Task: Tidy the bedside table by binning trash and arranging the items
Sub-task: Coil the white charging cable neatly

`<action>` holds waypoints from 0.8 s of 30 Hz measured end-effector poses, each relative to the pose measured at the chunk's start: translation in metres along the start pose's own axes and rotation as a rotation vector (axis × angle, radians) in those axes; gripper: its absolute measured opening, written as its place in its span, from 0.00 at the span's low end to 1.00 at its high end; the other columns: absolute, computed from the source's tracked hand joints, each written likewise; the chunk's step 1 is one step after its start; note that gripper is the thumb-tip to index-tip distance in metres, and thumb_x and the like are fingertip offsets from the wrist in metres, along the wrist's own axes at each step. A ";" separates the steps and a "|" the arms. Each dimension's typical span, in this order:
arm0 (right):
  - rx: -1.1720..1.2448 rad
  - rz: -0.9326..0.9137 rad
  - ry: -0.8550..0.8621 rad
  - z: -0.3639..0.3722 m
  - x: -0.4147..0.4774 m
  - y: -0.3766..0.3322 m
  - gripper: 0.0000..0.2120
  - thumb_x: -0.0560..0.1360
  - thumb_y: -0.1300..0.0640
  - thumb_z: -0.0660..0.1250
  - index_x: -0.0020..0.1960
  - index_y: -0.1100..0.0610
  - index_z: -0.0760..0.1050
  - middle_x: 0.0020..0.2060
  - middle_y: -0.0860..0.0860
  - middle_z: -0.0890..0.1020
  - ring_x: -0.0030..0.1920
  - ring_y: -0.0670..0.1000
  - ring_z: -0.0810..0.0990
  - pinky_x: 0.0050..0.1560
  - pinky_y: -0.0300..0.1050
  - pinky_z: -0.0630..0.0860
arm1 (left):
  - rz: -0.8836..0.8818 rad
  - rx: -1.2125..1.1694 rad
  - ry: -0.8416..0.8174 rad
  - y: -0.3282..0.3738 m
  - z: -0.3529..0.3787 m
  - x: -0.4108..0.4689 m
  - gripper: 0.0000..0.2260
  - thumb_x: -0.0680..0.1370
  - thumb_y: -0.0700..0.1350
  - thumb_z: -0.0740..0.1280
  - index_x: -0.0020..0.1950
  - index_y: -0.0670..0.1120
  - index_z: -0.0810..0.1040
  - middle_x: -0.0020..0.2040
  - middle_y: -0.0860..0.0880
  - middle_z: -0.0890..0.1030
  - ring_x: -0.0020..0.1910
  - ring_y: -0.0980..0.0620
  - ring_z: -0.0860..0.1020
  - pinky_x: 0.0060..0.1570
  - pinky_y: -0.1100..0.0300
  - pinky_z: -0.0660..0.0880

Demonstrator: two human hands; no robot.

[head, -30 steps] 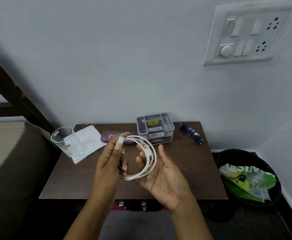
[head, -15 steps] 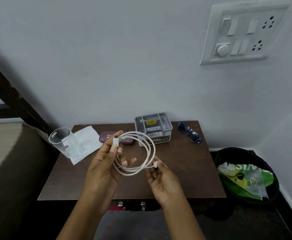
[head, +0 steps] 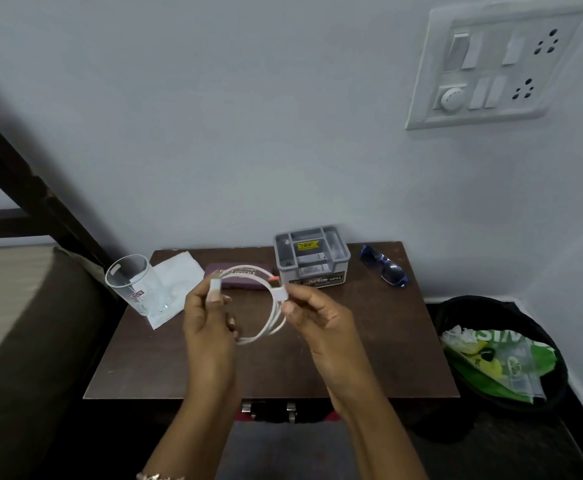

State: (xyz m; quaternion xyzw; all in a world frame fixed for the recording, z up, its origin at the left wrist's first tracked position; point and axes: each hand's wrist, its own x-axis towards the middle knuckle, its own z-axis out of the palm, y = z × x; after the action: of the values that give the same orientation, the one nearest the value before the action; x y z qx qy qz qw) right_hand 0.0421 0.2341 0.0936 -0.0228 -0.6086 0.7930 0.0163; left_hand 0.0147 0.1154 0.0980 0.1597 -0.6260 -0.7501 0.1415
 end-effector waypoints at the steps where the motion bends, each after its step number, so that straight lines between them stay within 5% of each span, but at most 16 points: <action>1: -0.034 -0.034 -0.006 0.000 0.000 0.000 0.10 0.74 0.59 0.67 0.53 0.48 0.80 0.52 0.46 0.81 0.52 0.39 0.79 0.51 0.32 0.75 | 0.027 0.027 -0.045 0.001 0.002 -0.005 0.08 0.81 0.43 0.57 0.50 0.51 0.75 0.35 0.54 0.70 0.24 0.61 0.65 0.25 0.69 0.64; 8: 0.102 0.090 0.212 -0.008 0.005 0.012 0.17 0.69 0.62 0.72 0.53 0.48 0.73 0.54 0.48 0.78 0.52 0.53 0.81 0.46 0.41 0.78 | 0.100 0.068 -0.281 0.005 0.006 -0.020 0.09 0.80 0.43 0.57 0.53 0.50 0.77 0.33 0.57 0.73 0.26 0.60 0.64 0.25 0.68 0.62; 17: 0.008 0.214 0.081 -0.019 0.002 0.004 0.09 0.69 0.66 0.71 0.47 0.56 0.79 0.39 0.50 0.84 0.39 0.47 0.81 0.45 0.44 0.79 | -0.004 0.087 -0.403 0.002 -0.003 -0.018 0.11 0.79 0.42 0.59 0.56 0.49 0.78 0.36 0.54 0.76 0.29 0.59 0.70 0.30 0.70 0.70; 24: 0.055 0.114 0.324 -0.014 0.004 0.010 0.12 0.71 0.65 0.69 0.51 0.53 0.76 0.44 0.52 0.83 0.45 0.51 0.82 0.40 0.38 0.80 | -0.106 0.008 -0.403 0.001 0.004 -0.023 0.12 0.79 0.43 0.59 0.53 0.54 0.80 0.37 0.54 0.78 0.30 0.59 0.73 0.33 0.65 0.72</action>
State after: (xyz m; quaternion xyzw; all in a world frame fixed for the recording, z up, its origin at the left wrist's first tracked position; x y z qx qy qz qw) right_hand 0.0386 0.2457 0.0805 -0.1841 -0.5737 0.7950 0.0697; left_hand 0.0337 0.1282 0.1013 0.0395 -0.6352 -0.7709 -0.0268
